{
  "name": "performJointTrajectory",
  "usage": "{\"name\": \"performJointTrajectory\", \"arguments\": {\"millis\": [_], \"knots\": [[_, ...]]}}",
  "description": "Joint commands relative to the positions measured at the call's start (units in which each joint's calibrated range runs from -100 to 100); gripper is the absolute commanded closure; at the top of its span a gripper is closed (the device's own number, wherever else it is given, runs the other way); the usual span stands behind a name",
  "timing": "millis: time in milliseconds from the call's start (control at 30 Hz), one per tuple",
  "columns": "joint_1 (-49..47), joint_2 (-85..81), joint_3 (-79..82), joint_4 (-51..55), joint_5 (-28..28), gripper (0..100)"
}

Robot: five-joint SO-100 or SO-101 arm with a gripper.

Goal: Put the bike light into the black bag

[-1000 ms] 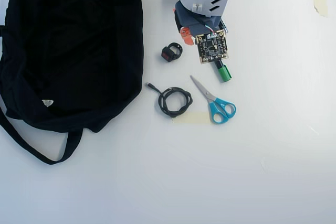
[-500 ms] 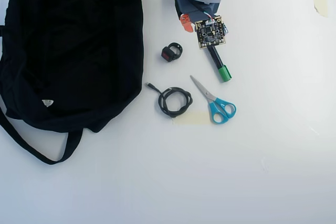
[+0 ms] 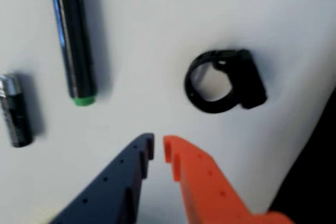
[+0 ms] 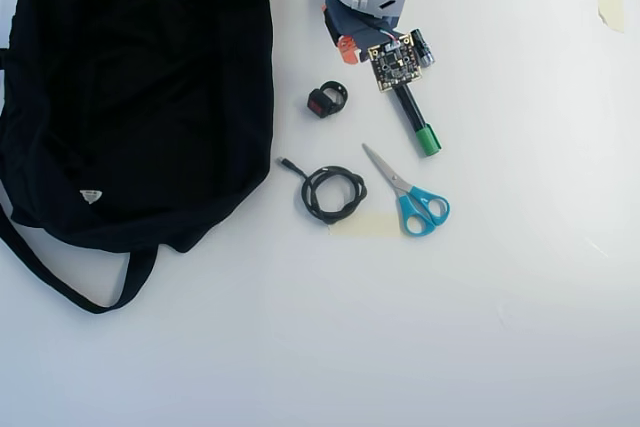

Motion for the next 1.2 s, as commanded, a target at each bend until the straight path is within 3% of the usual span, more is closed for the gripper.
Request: {"name": "performJointTrajectory", "arguments": {"millis": [0,400,500,967,1167], "knots": [[3.3,-0.9,-0.2,-1.5,4.2,97],[8.6,-0.7,3.9,-11.4,12.8,97],[8.6,-0.6,5.4,-14.4,14.0,90],[8.2,-0.4,5.5,-14.9,13.7,73],[7.9,3.0,4.5,-15.0,14.0,72]]}}
